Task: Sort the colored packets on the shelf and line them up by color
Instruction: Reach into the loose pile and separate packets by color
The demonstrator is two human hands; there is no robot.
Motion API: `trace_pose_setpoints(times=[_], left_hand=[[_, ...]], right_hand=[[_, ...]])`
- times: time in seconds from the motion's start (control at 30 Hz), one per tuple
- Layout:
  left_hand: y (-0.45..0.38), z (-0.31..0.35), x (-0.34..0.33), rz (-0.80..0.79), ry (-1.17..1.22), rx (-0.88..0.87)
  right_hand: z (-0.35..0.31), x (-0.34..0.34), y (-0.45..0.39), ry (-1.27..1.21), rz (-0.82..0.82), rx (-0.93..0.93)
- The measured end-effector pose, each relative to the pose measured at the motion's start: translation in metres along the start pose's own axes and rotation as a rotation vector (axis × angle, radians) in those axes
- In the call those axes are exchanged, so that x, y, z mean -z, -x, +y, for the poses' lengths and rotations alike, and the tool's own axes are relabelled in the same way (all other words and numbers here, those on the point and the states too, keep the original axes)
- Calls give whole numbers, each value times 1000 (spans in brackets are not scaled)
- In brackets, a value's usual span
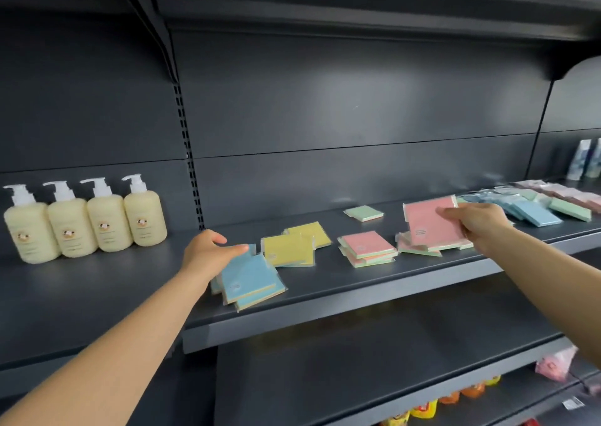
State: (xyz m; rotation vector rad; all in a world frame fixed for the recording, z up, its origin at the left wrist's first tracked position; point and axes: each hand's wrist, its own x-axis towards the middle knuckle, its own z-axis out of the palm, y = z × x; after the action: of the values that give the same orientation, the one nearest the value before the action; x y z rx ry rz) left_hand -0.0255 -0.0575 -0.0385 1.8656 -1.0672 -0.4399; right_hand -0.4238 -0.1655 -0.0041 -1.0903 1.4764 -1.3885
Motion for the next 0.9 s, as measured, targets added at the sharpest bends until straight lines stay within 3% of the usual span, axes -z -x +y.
trace_pose_setpoints(times=[0.17,0.37,0.63,0.9], left_hand=[[-6,47,-43,-84,24,-55],[-22,88,-116,-130,62,-19],[-44,142,-198,-122,37,-13],[-73,163,-260,-173,-59,50]], right_hand=[[9,15,-43,41,-78,-15],[15,19,-98,179,-326,-62],[26,13,-149,713,-543,187],[27,7,-197,818,-661,313]])
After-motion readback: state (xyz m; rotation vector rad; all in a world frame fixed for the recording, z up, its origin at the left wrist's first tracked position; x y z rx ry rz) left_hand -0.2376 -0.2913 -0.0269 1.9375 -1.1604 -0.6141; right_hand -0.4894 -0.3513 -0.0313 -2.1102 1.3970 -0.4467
